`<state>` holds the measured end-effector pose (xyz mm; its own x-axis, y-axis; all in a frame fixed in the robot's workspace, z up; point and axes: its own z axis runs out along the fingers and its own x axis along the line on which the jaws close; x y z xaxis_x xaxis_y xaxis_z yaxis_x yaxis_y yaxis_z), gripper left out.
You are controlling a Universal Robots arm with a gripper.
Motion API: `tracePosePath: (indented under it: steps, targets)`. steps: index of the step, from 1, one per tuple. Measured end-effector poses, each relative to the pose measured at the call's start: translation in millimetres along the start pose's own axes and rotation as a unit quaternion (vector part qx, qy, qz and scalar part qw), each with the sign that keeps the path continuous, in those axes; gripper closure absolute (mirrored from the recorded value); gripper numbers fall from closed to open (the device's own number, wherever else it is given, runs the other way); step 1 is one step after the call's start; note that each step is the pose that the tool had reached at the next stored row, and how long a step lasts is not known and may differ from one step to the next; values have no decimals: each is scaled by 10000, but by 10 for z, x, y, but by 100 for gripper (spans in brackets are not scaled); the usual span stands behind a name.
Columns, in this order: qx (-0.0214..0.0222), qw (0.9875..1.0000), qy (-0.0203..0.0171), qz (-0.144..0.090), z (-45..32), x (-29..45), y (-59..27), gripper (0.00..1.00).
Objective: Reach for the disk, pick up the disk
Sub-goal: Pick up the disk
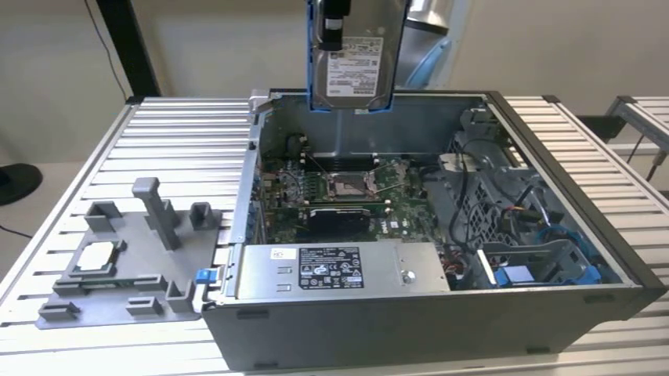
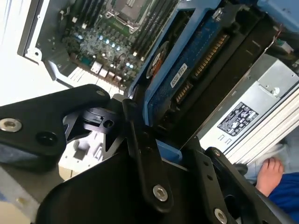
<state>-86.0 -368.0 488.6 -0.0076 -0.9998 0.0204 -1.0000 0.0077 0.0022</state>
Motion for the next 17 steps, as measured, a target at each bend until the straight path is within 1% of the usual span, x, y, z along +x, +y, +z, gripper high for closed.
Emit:
tracePosePath:
  steps: [6,17]
  targets:
    - [0,10000,0,0,0,-1,-189,100]
    - [0,10000,0,0,-1,-4,-493,100]
